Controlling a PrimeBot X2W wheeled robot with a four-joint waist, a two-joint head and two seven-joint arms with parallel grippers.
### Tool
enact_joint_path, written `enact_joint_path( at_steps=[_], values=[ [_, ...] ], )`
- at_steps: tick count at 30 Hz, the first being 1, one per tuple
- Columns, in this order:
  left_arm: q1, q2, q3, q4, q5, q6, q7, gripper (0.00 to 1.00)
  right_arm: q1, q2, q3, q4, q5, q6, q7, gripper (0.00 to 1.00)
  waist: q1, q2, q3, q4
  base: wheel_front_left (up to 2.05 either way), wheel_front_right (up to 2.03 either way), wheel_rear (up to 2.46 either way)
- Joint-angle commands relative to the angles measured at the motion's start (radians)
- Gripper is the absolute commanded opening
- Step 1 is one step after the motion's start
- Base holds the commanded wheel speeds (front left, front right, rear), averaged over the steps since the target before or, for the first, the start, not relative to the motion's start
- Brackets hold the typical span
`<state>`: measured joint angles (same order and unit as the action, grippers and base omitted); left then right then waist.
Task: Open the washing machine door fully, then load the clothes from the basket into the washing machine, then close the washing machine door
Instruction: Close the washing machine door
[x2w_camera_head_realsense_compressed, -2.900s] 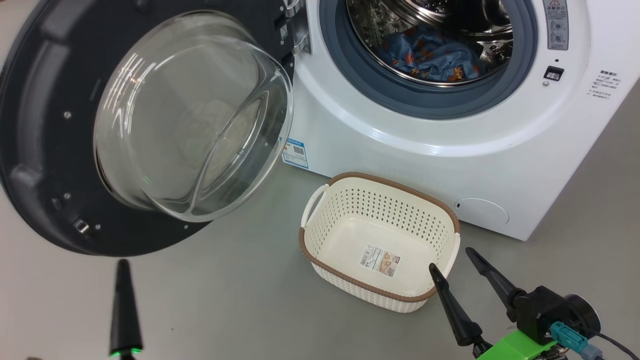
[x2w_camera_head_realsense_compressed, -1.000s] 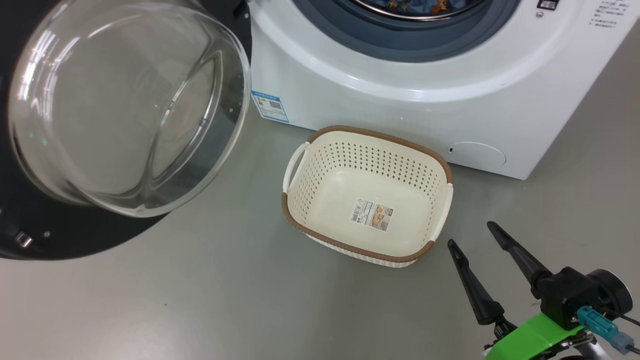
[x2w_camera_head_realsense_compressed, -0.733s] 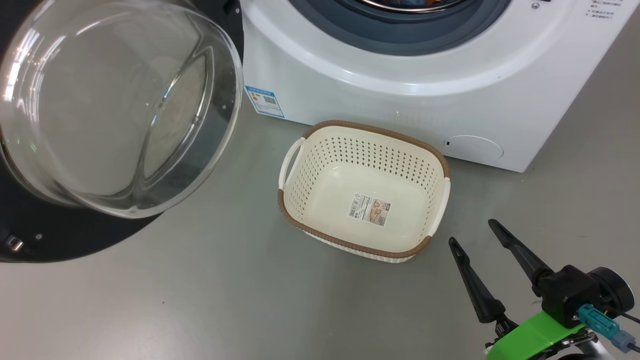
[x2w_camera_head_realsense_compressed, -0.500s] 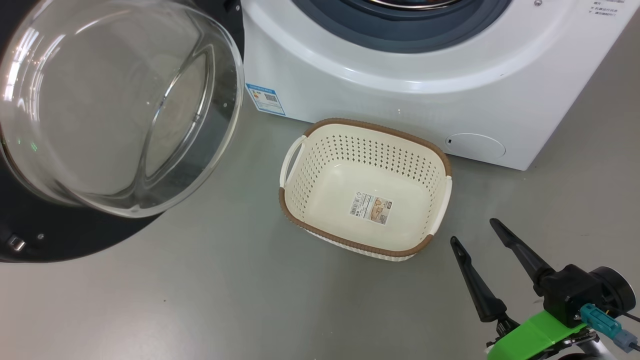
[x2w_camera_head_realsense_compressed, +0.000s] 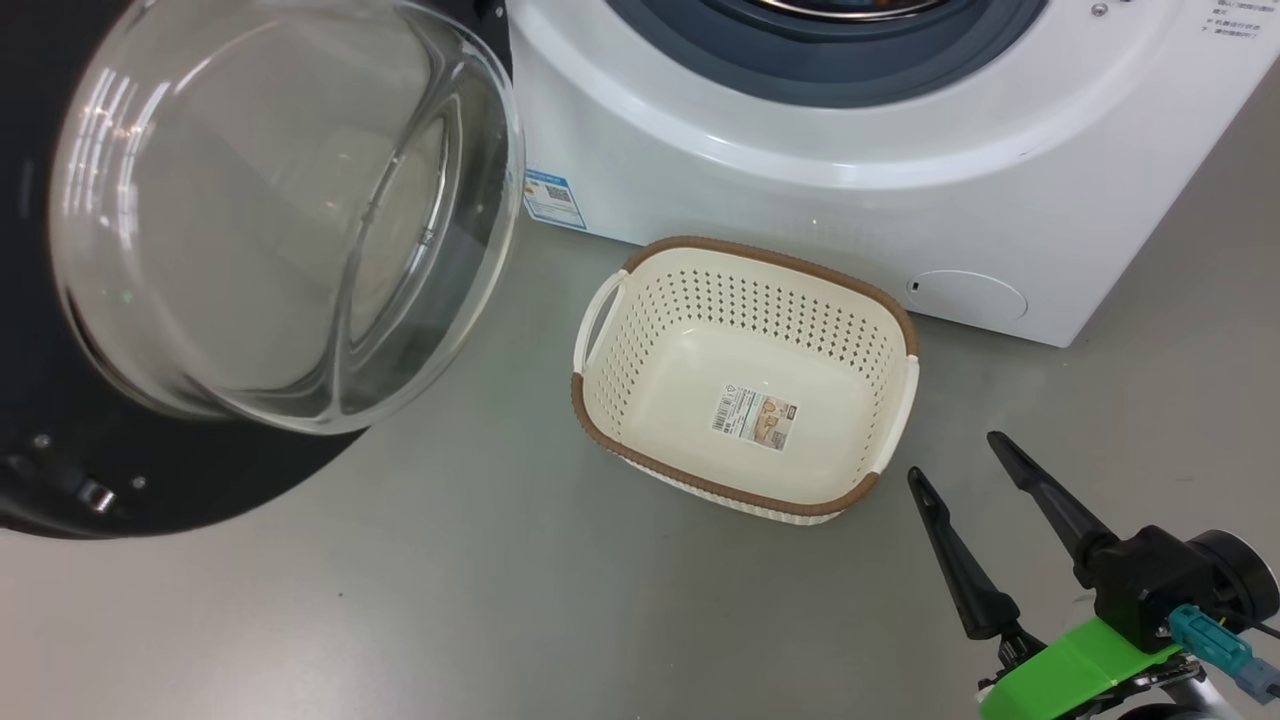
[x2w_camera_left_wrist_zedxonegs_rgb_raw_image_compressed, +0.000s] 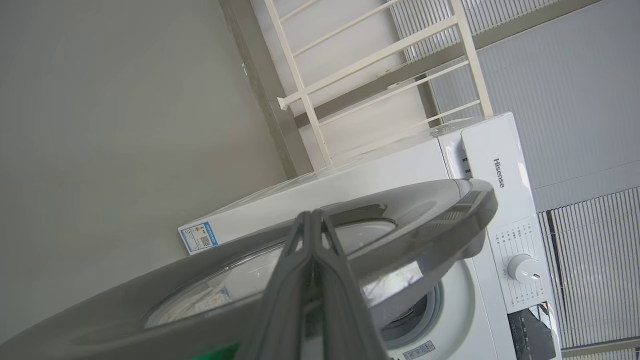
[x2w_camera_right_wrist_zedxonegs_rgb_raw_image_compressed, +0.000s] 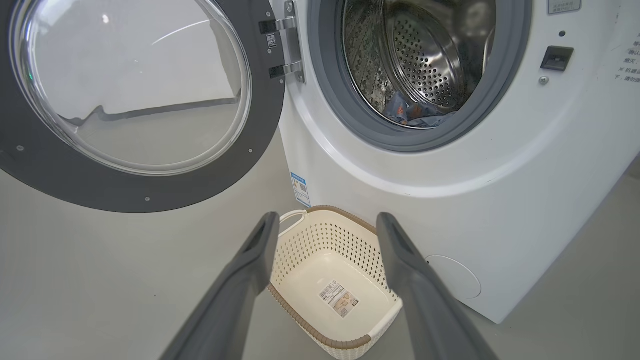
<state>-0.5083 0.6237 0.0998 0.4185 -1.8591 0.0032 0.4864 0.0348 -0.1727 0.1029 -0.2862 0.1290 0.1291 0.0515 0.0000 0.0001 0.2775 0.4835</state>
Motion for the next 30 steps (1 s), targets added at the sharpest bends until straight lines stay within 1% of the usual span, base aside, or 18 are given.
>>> enact_joint_path(
  at_steps=[1,9,18,22,25,30],
  values=[
    [0.013,0.041,0.023,-0.039,-0.007,-0.013,0.026,0.0,-0.033,0.0,0.021,-0.03,-0.001,0.002,-0.004,1.0,0.0,-0.0001,-0.001,0.001,0.0,0.0,0.0],
    [0.092,-0.01,0.034,-0.158,-0.066,-0.054,0.083,0.0,-0.028,0.01,0.012,-0.021,-0.014,0.002,-0.026,1.0,0.0,-0.0001,-0.024,-0.004,0.0,0.0,0.0],
    [0.178,-0.043,-0.006,-0.316,-0.075,-0.067,0.141,0.0,-0.012,0.044,0.009,-0.008,-0.029,0.002,-0.051,1.0,0.0,-0.0001,-0.076,-0.04,0.0,0.0,0.0],
    [0.219,-0.052,-0.018,-0.397,-0.076,-0.063,0.154,0.0,-0.004,0.058,0.003,-0.005,-0.04,0.002,-0.064,1.0,0.0,-0.0001,-0.1,-0.07,0.0,0.0,0.0],
    [0.257,-0.054,-0.036,-0.474,-0.072,-0.049,0.169,0.0,0.01,0.076,0.002,-0.005,-0.045,0.002,-0.075,1.0,0.0,-0.0001,-0.124,-0.103,0.0,0.0,0.0],
    [0.288,-0.071,-0.067,-0.546,-0.073,-0.029,0.183,0.0,0.022,0.091,0.005,-0.001,-0.05,0.002,-0.086,1.0,0.0,-0.0001,-0.144,-0.148,0.0,0.0,0.0]
  ],
)
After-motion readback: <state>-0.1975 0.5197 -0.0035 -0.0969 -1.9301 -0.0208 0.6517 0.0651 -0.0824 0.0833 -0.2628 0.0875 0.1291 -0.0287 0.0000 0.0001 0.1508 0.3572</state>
